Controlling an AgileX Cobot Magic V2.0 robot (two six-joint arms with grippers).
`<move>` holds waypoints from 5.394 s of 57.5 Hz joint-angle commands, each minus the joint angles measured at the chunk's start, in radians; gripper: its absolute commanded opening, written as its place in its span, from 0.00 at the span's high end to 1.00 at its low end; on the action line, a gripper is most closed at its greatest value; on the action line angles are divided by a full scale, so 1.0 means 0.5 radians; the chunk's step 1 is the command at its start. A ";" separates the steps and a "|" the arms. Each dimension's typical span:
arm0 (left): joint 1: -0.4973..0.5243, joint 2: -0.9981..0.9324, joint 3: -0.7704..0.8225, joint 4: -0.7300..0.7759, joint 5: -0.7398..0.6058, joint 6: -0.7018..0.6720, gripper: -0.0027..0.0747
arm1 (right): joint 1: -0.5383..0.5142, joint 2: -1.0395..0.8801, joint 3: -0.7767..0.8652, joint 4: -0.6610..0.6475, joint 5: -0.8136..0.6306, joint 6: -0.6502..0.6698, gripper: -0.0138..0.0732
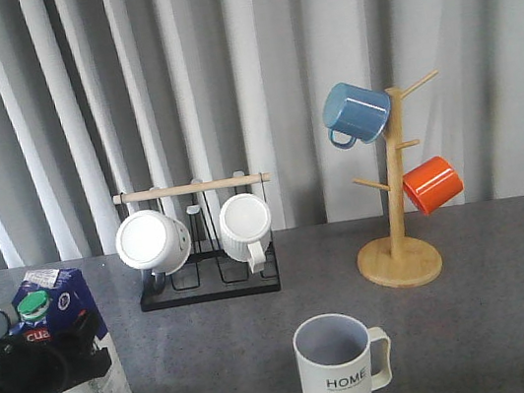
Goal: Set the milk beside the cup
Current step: 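Lift the milk carton with the left gripper and carry it toward the mug, then lower the carton beside the mug and open the left gripper, then raise and withdraw the left gripper away from the carton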
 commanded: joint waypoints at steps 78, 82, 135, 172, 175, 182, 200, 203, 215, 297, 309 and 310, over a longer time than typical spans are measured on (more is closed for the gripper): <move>-1.500 0.292 -0.690 -2.434 -0.689 1.604 0.72 | -0.013 -0.004 -0.067 -0.013 -0.146 -0.010 0.85; -1.500 0.326 -0.690 -2.429 -0.683 1.585 0.72 | -0.013 -0.004 -0.067 -0.013 -0.146 -0.010 0.85; -1.500 0.381 -0.690 -2.348 -0.748 1.592 0.72 | -0.013 -0.004 -0.067 -0.013 -0.146 -0.010 0.85; -1.506 0.381 -0.690 -2.406 -0.657 1.648 0.02 | -0.013 -0.004 -0.067 -0.013 -0.146 -0.010 0.85; -1.510 0.378 -0.690 -2.406 -0.655 1.658 0.02 | -0.013 -0.004 -0.067 -0.013 -0.146 -0.010 0.85; -1.523 0.332 -0.690 -2.403 -0.684 1.660 0.03 | -0.013 -0.004 -0.067 -0.013 -0.146 -0.010 0.85; -1.525 -0.043 -0.690 -2.263 -0.635 1.662 0.05 | -0.013 -0.004 -0.067 -0.013 -0.146 -0.010 0.85; -1.525 -0.141 -0.690 -2.263 -0.582 1.662 0.07 | -0.013 -0.004 -0.067 -0.013 -0.146 -0.010 0.85; -1.523 -0.496 -0.690 -2.128 -0.382 2.077 0.37 | -0.013 -0.004 -0.067 -0.013 -0.146 -0.010 0.85; -1.268 -1.986 -0.007 -0.128 1.313 0.348 0.97 | -0.013 -0.004 -0.067 -0.009 -0.146 -0.010 0.85; -0.738 -2.797 0.603 -0.270 1.340 0.476 0.97 | -0.013 -0.004 -0.067 -0.009 -0.146 -0.010 0.85; -0.704 -2.836 0.643 -0.285 1.338 0.485 0.97 | -0.013 -0.004 -0.067 -0.009 -0.146 -0.010 0.85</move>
